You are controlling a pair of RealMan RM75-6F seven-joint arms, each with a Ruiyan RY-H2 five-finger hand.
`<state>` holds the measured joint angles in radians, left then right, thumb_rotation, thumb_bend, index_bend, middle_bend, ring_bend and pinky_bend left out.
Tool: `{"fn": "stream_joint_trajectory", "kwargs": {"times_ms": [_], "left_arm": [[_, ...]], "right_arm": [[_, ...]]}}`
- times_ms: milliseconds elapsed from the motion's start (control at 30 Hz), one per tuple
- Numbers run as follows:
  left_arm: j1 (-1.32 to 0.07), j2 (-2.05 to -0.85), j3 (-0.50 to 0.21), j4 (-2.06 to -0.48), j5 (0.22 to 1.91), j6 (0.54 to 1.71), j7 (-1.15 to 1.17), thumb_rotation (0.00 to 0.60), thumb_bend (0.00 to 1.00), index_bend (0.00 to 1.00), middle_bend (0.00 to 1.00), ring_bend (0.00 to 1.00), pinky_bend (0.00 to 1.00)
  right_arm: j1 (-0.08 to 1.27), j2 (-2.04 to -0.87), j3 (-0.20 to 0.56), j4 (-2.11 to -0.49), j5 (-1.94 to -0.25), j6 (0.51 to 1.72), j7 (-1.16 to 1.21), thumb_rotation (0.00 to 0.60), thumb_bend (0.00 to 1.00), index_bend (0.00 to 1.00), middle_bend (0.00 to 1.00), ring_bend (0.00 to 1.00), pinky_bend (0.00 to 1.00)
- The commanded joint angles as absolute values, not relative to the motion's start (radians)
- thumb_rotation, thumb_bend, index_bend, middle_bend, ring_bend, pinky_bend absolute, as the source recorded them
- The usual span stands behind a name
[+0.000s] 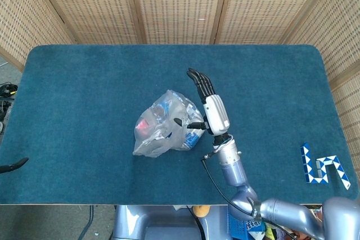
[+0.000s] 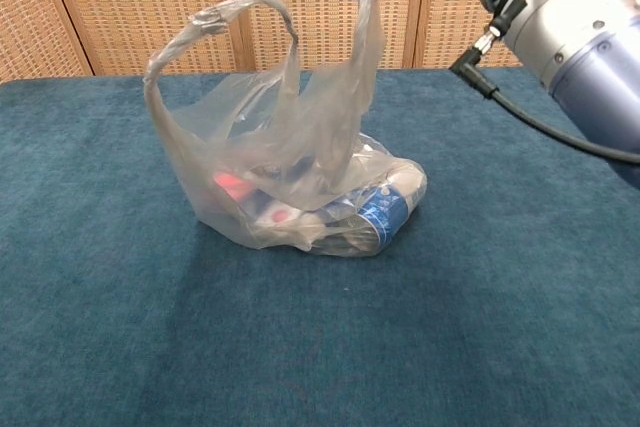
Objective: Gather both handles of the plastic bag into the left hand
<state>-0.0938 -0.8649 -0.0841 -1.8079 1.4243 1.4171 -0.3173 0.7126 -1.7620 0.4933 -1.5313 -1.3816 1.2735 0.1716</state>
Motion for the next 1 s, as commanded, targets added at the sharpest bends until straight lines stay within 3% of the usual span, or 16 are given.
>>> {"fn": "stream_joint_trajectory", "kwargs": {"times_ms": [33, 133, 200, 300, 700, 967, 1000], "left_arm": [[-0.109, -0.863, -0.088, -1.784, 1.442, 1.398, -0.377, 0.600, 0.08, 0.00, 0.00, 0.00, 0.00], [-0.115, -0.860, -0.085, -1.774, 1.448, 1.385, -0.406, 0.600, 0.08, 0.00, 0.00, 0.00, 0.00], [-0.118, -0.857, -0.084, -1.771, 1.453, 1.379, -0.427, 0.600, 0.08, 0.00, 0.00, 0.00, 0.00], [-0.130, -0.850, -0.077, -1.766, 1.476, 1.357, -0.490, 0.600, 0.08, 0.00, 0.00, 0.00, 0.00], [-0.259, -0.821, -0.046, -1.716, 1.691, 1.263, -1.026, 0.600, 0.08, 0.00, 0.00, 0.00, 0.00], [-0.466, -0.862, -0.024, -1.681, 1.840, 1.222, -1.718, 0.600, 0.07, 0.00, 0.00, 0.00, 0.09], [-0.530, -0.876, -0.007, -1.707, 1.866, 1.169, -1.872, 0.600, 0.07, 0.00, 0.00, 0.00, 0.10]], "right_arm": [[0.743, -1.721, 0.540, -1.568, -1.335, 1.241, 0.109, 0.600, 0.04, 0.00, 0.08, 0.03, 0.00], [0.763, -1.698, 0.573, -1.593, -1.286, 1.225, 0.061, 0.600, 0.10, 0.00, 0.08, 0.03, 0.00], [0.773, -1.688, 0.585, -1.604, -1.258, 1.219, 0.037, 0.600, 0.24, 0.00, 0.08, 0.04, 0.00], [0.788, -1.665, 0.585, -1.609, -1.242, 1.204, -0.006, 0.600, 0.36, 0.00, 0.09, 0.05, 0.01], [0.807, -1.616, 0.548, -1.630, -1.234, 1.185, -0.055, 0.600, 0.38, 0.00, 0.10, 0.06, 0.01], [0.813, -1.593, 0.517, -1.636, -1.241, 1.185, -0.060, 0.600, 0.38, 0.00, 0.10, 0.06, 0.01], [0.814, -1.586, 0.511, -1.635, -1.248, 1.184, -0.067, 0.600, 0.38, 0.00, 0.10, 0.06, 0.01]]}}
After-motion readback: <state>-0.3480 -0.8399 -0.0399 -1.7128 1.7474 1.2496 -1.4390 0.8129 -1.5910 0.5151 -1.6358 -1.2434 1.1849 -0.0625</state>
